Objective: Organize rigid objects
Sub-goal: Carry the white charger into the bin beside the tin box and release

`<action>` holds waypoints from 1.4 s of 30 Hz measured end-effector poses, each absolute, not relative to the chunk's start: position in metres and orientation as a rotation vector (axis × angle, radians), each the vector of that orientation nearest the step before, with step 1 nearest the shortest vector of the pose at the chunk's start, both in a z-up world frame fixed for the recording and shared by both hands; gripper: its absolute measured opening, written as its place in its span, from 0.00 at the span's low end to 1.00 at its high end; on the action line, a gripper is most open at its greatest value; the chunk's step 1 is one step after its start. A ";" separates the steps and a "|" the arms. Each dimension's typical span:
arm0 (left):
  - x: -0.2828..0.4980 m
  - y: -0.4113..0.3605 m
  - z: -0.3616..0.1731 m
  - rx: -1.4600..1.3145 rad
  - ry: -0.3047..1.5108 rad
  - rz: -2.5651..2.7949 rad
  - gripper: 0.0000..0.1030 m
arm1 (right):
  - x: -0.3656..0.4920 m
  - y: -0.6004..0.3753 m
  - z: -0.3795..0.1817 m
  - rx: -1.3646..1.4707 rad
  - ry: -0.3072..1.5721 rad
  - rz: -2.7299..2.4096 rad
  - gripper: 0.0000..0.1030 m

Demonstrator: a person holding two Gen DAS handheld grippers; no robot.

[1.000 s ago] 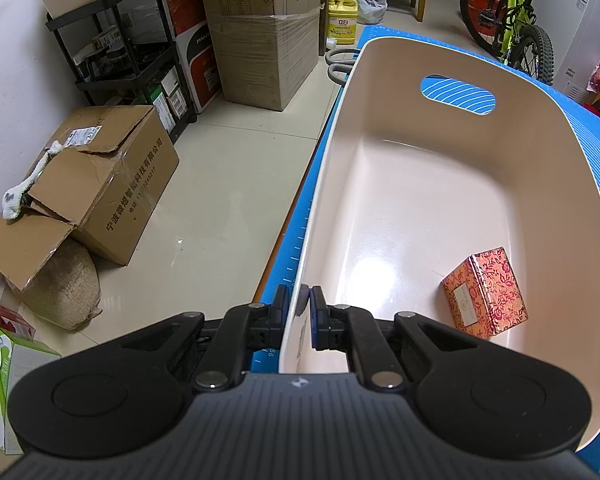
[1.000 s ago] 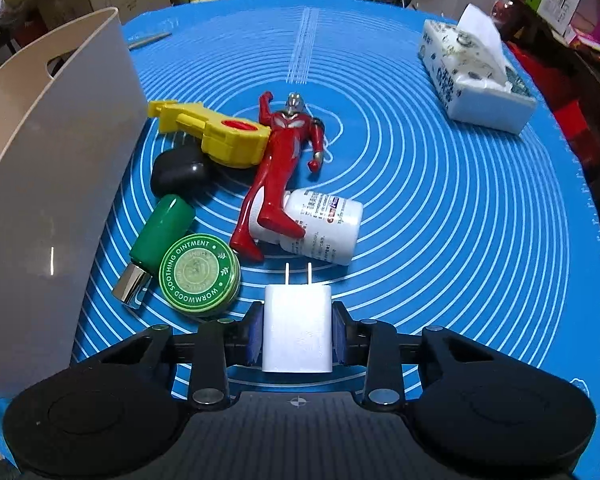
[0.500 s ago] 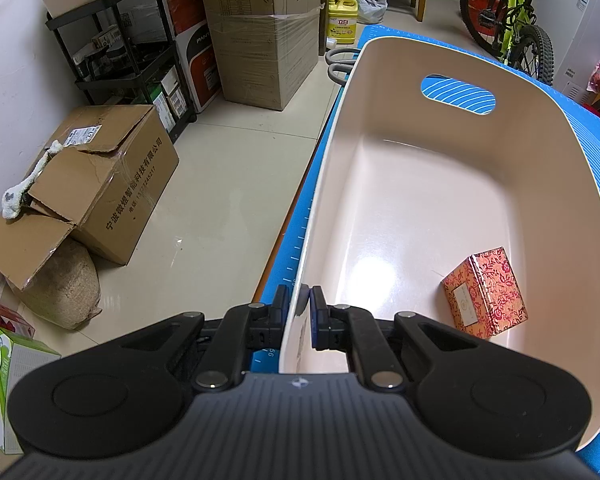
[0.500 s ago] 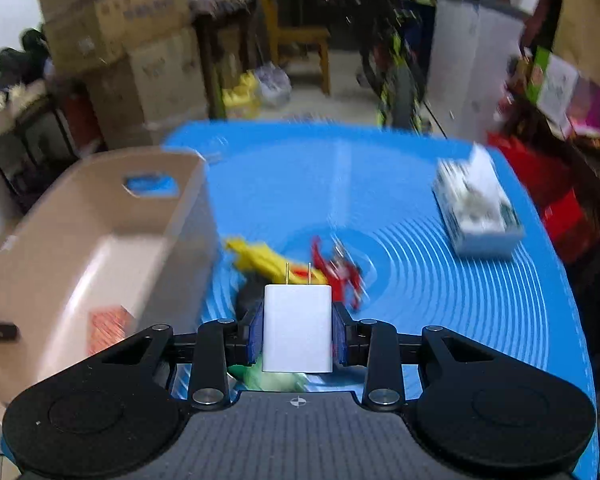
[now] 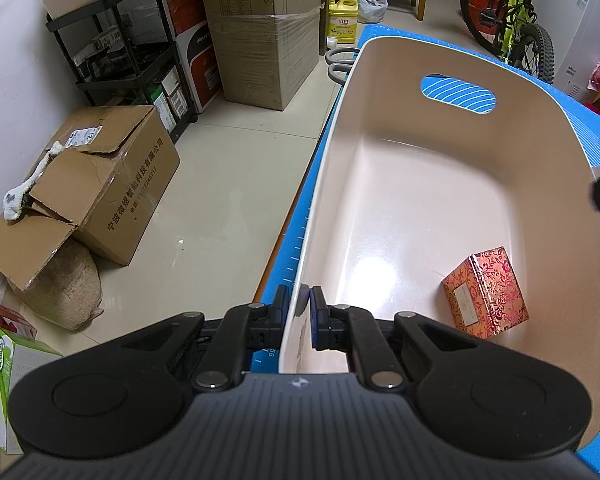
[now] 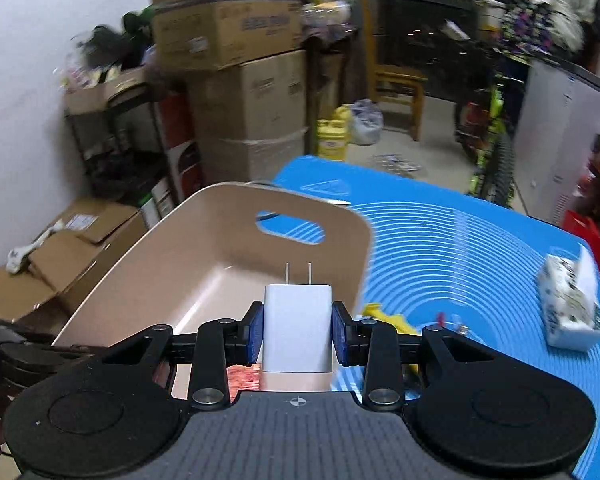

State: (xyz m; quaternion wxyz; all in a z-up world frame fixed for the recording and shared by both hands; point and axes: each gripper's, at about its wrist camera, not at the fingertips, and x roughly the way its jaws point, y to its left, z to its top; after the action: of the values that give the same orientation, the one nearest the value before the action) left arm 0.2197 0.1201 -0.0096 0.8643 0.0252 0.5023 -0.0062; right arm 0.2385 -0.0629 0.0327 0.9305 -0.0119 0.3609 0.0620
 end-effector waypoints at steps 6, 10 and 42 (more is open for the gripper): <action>0.220 0.120 -0.010 0.053 1.053 -0.012 0.12 | 0.254 -0.029 0.010 -0.087 0.806 0.172 0.41; 0.220 0.120 -0.010 0.053 1.053 -0.013 0.12 | 0.259 -0.011 -0.009 -0.141 0.869 0.195 0.41; 0.220 0.120 -0.009 0.056 1.054 -0.011 0.12 | 0.252 -0.041 0.003 -0.084 0.875 0.175 0.62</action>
State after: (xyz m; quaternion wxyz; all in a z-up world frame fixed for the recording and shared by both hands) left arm 0.2200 0.1199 -0.0091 0.8639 0.0266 0.5030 -0.0054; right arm 0.2516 -0.0411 0.0030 0.9013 -0.0407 0.4229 0.0845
